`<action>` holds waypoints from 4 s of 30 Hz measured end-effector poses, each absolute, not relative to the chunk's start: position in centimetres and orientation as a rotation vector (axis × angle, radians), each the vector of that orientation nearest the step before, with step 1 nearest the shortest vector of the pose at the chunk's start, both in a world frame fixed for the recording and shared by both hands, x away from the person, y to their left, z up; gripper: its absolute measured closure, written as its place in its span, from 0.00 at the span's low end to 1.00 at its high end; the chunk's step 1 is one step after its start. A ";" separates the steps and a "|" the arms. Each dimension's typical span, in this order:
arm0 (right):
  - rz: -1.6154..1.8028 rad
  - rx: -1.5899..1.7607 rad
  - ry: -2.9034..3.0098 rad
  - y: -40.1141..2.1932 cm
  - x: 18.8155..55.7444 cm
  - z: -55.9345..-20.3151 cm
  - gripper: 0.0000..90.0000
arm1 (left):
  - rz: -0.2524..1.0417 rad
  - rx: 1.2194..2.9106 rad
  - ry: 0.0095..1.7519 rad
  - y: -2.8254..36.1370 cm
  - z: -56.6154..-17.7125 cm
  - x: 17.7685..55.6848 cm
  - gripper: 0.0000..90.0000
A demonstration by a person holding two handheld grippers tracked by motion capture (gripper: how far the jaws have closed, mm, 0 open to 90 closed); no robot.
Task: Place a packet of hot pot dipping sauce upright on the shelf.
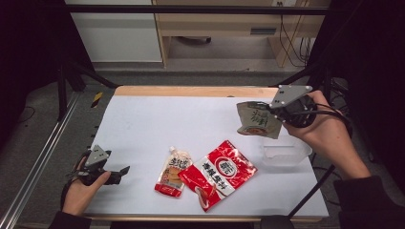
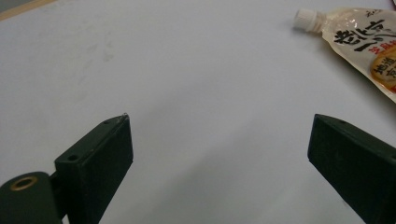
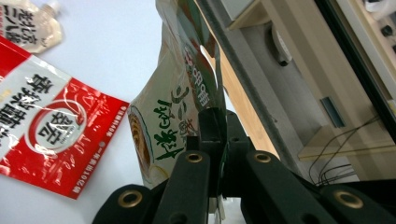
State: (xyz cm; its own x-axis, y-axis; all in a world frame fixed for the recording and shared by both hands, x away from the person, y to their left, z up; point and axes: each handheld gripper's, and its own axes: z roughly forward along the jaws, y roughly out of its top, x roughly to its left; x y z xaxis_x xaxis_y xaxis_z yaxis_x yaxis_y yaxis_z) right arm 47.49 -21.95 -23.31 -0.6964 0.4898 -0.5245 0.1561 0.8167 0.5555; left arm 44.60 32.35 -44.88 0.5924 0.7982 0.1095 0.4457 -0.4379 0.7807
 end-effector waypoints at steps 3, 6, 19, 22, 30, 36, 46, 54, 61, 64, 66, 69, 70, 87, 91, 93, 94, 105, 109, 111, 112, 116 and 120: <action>0.631 0.491 2.293 -22.8 47.3 -23.3 1.00 | 0.622 2.072 1.009 32.8 -44.9 44.7 0.07; 0.631 0.517 2.273 -24.2 47.3 -23.6 1.00 | 0.629 2.076 1.019 33.1 -44.9 44.8 0.07; 0.648 0.581 2.234 -27.8 47.3 -24.6 1.00 | 0.629 2.072 1.029 33.4 -44.9 44.9 0.08; 0.651 0.590 2.236 -28.4 47.2 -25.0 1.00 | 0.631 2.073 1.030 33.4 -44.9 44.9 0.08; 0.674 0.603 2.241 -29.8 46.5 -26.1 1.00 | 0.627 2.078 1.030 33.3 -45.0 44.9 0.08; 0.706 0.605 2.258 -30.7 46.3 -26.9 1.00 | 0.626 2.081 1.032 33.4 -45.0 44.9 0.08; 0.757 0.602 2.277 -31.5 46.0 -27.7 1.00 | 0.627 2.084 1.034 33.4 -45.1 44.9 0.08; 0.785 0.588 2.300 -31.8 45.5 -28.1 1.00 | 0.625 2.087 1.032 33.4 -45.1 44.9 0.08; 0.808 0.571 2.333 -32.2 45.2 -28.3 1.00 | 0.625 2.088 1.033 33.4 -45.1 44.9 0.08; 0.829 0.551 2.352 -32.2 45.1 -28.3 1.00 | 0.626 2.090 1.033 33.4 -45.1 45.0 0.08; 0.844 0.541 2.368 -32.2 45.1 -28.3 1.00 | 0.627 2.092 1.032 33.4 -45.1 45.0 0.08; 0.854 0.526 2.385 -32.2 45.0 -28.3 1.00 | 0.625 2.094 1.032 33.4 -45.1 45.0 0.08; 0.857 0.520 2.399 -32.2 45.1 -28.3 1.00 | 0.625 2.095 1.032 33.3 -45.1 45.0 0.08; 0.855 0.595 2.449 -33.0 47.1 -31.0 1.00 | 0.625 2.101 1.032 33.2 -45.2 45.0 0.08; 0.825 0.629 2.472 -33.3 47.6 -32.2 1.00 | 0.624 2.102 1.033 33.3 -45.2 45.0 0.08; 0.829 0.642 2.474 -33.4 47.8 -32.8 1.00 | 0.624 2.099 1.034 33.3 -45.2 45.0 0.08; 0.830 0.649 2.472 -33.4 47.9 -33.0 1.00 | 0.625 2.100 1.034 33.3 -45.2 45.0 0.08; 0.792 0.805 2.426 -34.7 48.3 -33.8 0.74 | 0.624 2.102 1.033 33.2 -45.2 45.0 0.08; 0.815 0.840 2.379 -34.2 47.7 -33.1 0.46 | 0.626 2.103 1.031 33.2 -45.2 45.0 0.08; 0.826 0.823 2.345 -33.5 47.2 -32.4 0.36 | 0.625 2.106 1.030 33.2 -45.2 45.0 0.08; 0.829 0.824 2.332 -33.1 46.9 -32.0 0.33 | 0.625 2.106 1.030 33.2 -45.2 45.0 0.08; 0.845 0.780 2.298 -31.0 46.1 -30.8 0.25 | 0.626 2.108 1.028 33.1 -45.2 45.0 0.08; 0.841 0.717 2.286 -28.0 45.3 -29.9 0.22 | 0.626 2.110 1.028 33.1 -45.2 44.9 0.08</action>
